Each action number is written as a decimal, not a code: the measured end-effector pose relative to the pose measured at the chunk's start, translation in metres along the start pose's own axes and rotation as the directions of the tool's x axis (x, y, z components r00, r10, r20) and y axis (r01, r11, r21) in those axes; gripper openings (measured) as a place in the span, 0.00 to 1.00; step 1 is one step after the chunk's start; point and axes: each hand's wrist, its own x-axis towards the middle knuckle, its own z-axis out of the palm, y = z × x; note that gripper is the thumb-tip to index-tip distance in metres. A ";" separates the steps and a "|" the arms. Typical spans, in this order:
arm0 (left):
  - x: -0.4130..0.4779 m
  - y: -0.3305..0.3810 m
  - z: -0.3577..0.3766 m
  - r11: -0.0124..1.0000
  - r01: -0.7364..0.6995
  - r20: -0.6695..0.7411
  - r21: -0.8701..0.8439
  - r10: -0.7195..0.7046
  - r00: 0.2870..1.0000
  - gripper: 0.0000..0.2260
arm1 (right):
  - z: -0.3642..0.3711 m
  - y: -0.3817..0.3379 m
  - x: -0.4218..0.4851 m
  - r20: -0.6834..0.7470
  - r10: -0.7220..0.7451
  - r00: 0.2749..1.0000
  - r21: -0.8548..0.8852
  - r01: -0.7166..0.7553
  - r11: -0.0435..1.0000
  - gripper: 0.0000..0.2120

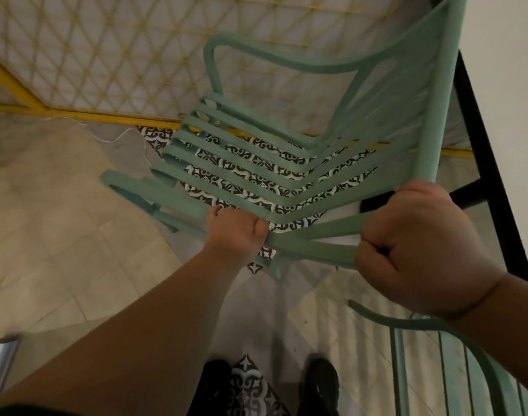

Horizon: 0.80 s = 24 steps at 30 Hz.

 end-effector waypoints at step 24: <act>0.003 -0.059 -0.007 0.992 -0.112 -0.037 0.054 0.114 0.993 0.21 | 0.007 -0.082 0.002 -0.004 0.111 0.994 -0.028 -0.111 0.993 0.20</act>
